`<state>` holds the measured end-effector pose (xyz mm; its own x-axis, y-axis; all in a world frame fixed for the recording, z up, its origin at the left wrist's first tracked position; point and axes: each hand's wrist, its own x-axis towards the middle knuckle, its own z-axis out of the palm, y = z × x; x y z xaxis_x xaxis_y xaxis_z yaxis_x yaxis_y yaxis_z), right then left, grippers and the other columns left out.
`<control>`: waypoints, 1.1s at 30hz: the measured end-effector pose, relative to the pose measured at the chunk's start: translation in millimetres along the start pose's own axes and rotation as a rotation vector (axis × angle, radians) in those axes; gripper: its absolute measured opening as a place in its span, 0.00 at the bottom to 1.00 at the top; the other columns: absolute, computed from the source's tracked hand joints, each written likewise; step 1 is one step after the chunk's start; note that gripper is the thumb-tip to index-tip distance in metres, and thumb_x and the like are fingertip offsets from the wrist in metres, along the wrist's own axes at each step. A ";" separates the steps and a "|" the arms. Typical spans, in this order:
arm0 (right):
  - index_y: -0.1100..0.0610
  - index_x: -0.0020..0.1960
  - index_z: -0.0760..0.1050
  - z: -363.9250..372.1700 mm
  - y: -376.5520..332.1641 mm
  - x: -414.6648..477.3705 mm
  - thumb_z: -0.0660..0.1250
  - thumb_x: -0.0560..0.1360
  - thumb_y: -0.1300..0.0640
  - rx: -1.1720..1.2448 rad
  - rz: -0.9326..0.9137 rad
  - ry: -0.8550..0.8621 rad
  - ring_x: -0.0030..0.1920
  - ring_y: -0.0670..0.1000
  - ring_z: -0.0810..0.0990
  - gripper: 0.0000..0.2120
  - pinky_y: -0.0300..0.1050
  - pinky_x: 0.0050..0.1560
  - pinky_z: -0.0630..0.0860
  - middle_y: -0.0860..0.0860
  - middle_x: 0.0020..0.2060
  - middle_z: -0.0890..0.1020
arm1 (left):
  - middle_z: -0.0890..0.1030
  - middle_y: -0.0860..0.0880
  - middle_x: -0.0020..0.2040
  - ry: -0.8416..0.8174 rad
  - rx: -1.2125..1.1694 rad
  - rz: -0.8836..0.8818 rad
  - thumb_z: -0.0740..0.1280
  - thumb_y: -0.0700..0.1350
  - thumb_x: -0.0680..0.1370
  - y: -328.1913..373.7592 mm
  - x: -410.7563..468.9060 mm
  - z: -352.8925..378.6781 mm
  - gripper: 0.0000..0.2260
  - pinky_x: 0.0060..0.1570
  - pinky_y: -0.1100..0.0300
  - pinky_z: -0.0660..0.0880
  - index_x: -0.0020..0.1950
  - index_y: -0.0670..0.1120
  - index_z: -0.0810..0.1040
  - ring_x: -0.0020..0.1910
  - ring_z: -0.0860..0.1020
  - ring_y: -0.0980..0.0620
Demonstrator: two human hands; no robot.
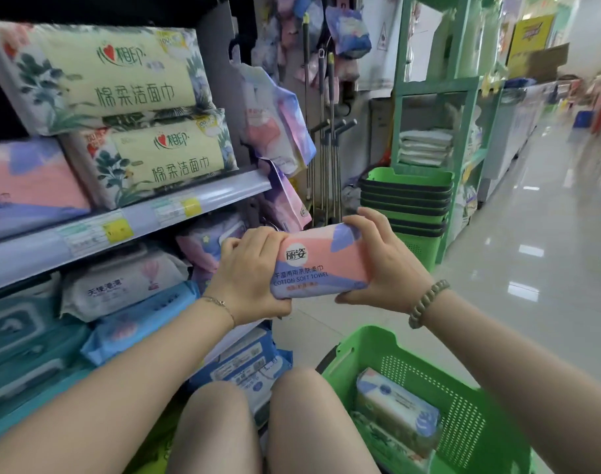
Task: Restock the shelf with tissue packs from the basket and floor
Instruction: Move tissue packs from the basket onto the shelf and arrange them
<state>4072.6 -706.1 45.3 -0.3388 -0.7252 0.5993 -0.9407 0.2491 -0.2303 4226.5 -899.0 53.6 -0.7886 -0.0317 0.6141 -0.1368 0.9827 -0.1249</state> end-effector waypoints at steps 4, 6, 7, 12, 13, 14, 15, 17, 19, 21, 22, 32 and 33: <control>0.56 0.71 0.58 1.1 -19.3 20.1 0.78 0.56 0.44 0.009 -0.097 0.104 0.61 0.58 0.71 0.51 0.53 0.55 0.76 0.55 0.67 0.61 | 0.75 0.50 0.53 0.074 0.088 0.034 0.63 0.64 0.59 -12.7 -2.1 -32.7 0.35 0.45 0.54 0.66 0.60 0.45 0.72 0.50 0.73 0.49; 0.57 0.70 0.59 1.2 -29.0 29.6 0.76 0.57 0.44 0.042 -0.129 0.130 0.60 0.57 0.71 0.48 0.50 0.57 0.75 0.55 0.65 0.62 | 0.75 0.49 0.54 0.077 0.135 0.034 0.62 0.64 0.60 -19.6 -4.3 -45.7 0.36 0.46 0.53 0.66 0.62 0.44 0.72 0.51 0.74 0.48; 0.58 0.69 0.60 1.1 -33.8 34.1 0.75 0.57 0.43 0.058 -0.144 0.140 0.59 0.56 0.70 0.47 0.48 0.57 0.74 0.55 0.64 0.63 | 0.75 0.48 0.55 0.070 0.165 0.031 0.61 0.64 0.60 -23.3 -5.9 -51.4 0.38 0.48 0.52 0.66 0.63 0.43 0.72 0.52 0.74 0.47; 0.60 0.67 0.64 0.3 -55.1 57.0 0.78 0.54 0.51 0.099 -0.202 0.183 0.59 0.54 0.69 0.45 0.43 0.58 0.71 0.55 0.62 0.65 | 0.74 0.48 0.59 0.066 0.275 0.029 0.65 0.64 0.61 -42.9 -18.3 -80.6 0.39 0.50 0.53 0.63 0.67 0.44 0.68 0.56 0.72 0.48; 0.60 0.66 0.64 0.3 -60.2 60.7 0.79 0.54 0.52 0.104 -0.208 0.188 0.60 0.54 0.69 0.45 0.42 0.57 0.70 0.55 0.62 0.65 | 0.73 0.48 0.60 0.061 0.301 0.028 0.68 0.65 0.60 -47.5 -21.8 -86.5 0.41 0.50 0.53 0.63 0.67 0.45 0.67 0.57 0.72 0.48; 0.60 0.66 0.65 0.5 -65.4 64.3 0.79 0.54 0.52 0.112 -0.214 0.193 0.60 0.54 0.70 0.45 0.41 0.57 0.69 0.55 0.62 0.65 | 0.73 0.48 0.61 0.054 0.330 0.026 0.70 0.65 0.60 -51.9 -25.3 -92.3 0.42 0.50 0.53 0.64 0.68 0.45 0.66 0.58 0.72 0.48; 0.59 0.66 0.65 0.1 -70.4 67.6 0.79 0.54 0.52 0.122 -0.220 0.195 0.60 0.54 0.70 0.45 0.41 0.57 0.69 0.55 0.62 0.64 | 0.73 0.48 0.61 0.051 0.356 0.024 0.72 0.65 0.59 -55.6 -28.1 -97.6 0.44 0.51 0.52 0.64 0.69 0.45 0.66 0.59 0.72 0.47; 0.59 0.67 0.64 0.2 -83.3 75.4 0.79 0.54 0.52 0.151 -0.237 0.197 0.60 0.54 0.70 0.45 0.42 0.57 0.69 0.54 0.62 0.64 | 0.73 0.47 0.62 0.068 0.386 0.019 0.73 0.63 0.60 -61.8 -34.4 -110.6 0.43 0.51 0.51 0.63 0.69 0.45 0.65 0.60 0.71 0.47; 0.59 0.67 0.64 2.4 -96.7 83.5 0.80 0.55 0.52 0.178 -0.258 0.201 0.61 0.54 0.69 0.45 0.44 0.58 0.70 0.54 0.63 0.64 | 0.73 0.46 0.61 0.092 0.401 0.018 0.71 0.60 0.61 -66.6 -40.8 -125.4 0.39 0.51 0.52 0.62 0.68 0.46 0.65 0.60 0.70 0.47; 0.59 0.67 0.64 5.9 -109.7 90.7 0.79 0.55 0.51 0.192 -0.280 0.215 0.61 0.54 0.69 0.46 0.46 0.58 0.70 0.54 0.63 0.64 | 0.74 0.46 0.60 0.100 0.444 0.023 0.71 0.59 0.60 -72.5 -47.1 -139.9 0.38 0.49 0.53 0.60 0.66 0.46 0.66 0.58 0.70 0.47; 0.59 0.68 0.64 7.8 -116.3 93.6 0.79 0.55 0.51 0.201 -0.287 0.220 0.61 0.54 0.68 0.46 0.46 0.58 0.71 0.54 0.63 0.64 | 0.74 0.46 0.60 0.100 0.467 0.023 0.73 0.59 0.59 -76.1 -50.6 -146.4 0.39 0.48 0.53 0.60 0.66 0.46 0.66 0.57 0.70 0.47; 0.49 0.71 0.60 33.5 -174.8 130.3 0.76 0.55 0.45 0.175 -0.346 0.259 0.61 0.62 0.70 0.47 0.58 0.57 0.72 0.58 0.69 0.60 | 0.75 0.44 0.57 0.103 0.601 -0.056 0.76 0.55 0.56 -108.7 -87.2 -199.3 0.34 0.47 0.52 0.61 0.58 0.51 0.67 0.54 0.71 0.45; 0.47 0.70 0.59 35.6 -181.5 133.7 0.75 0.55 0.45 0.177 -0.351 0.263 0.62 0.62 0.69 0.48 0.60 0.57 0.72 0.58 0.70 0.60 | 0.75 0.43 0.57 0.104 0.611 -0.067 0.76 0.55 0.56 -111.7 -90.8 -203.5 0.33 0.47 0.52 0.62 0.57 0.51 0.67 0.54 0.72 0.45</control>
<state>4198.6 -871.2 139.9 -0.0157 -0.5530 0.8331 -0.9894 -0.1116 -0.0927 4435.4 -968.8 170.4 -0.7077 -0.0416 0.7053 -0.5266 0.6965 -0.4874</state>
